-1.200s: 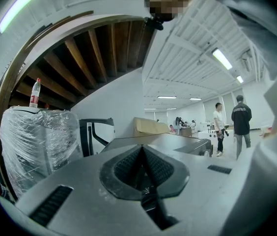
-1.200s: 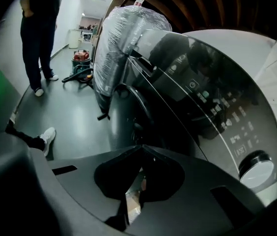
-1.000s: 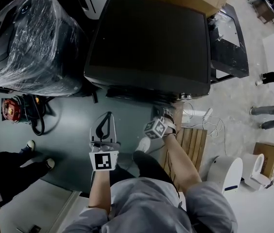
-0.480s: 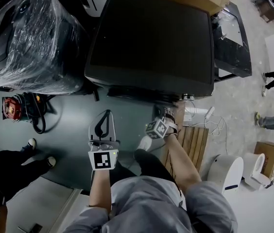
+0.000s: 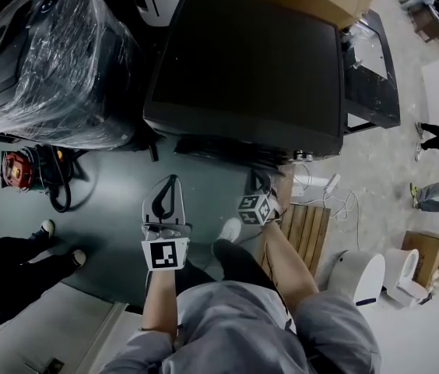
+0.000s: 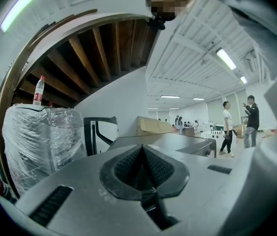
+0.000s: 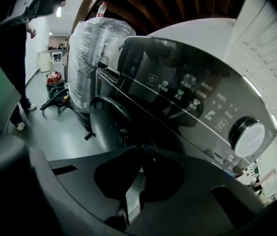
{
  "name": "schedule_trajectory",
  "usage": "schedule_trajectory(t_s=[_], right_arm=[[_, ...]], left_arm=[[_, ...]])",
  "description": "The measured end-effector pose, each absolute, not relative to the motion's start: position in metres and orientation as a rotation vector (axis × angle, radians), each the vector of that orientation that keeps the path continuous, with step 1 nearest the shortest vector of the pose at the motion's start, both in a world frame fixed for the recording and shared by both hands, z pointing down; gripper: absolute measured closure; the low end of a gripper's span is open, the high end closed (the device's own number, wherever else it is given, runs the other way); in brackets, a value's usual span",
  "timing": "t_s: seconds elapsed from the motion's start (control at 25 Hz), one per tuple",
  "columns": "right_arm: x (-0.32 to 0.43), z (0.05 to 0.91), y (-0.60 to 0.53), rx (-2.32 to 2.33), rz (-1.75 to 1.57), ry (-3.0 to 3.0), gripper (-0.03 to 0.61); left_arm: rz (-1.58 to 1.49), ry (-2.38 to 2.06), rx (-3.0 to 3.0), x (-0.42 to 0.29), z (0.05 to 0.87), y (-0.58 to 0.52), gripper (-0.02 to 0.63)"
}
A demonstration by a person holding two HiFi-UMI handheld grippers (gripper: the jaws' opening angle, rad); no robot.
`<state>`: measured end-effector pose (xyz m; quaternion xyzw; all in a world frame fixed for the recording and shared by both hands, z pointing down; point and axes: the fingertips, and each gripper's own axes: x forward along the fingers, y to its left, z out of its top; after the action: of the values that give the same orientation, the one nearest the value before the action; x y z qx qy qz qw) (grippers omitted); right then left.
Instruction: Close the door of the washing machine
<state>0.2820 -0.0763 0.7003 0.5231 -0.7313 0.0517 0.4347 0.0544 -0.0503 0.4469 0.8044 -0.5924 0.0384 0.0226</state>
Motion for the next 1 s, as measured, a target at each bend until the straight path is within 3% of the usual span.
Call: schedule_trajectory(t_s=[1.0], right_arm=[[0.297,0.697,-0.085,1.613,0.269,-1.761,0.578]], left_arm=[[0.132,-1.864,2.474,0.025,0.444,-0.043,0.612]])
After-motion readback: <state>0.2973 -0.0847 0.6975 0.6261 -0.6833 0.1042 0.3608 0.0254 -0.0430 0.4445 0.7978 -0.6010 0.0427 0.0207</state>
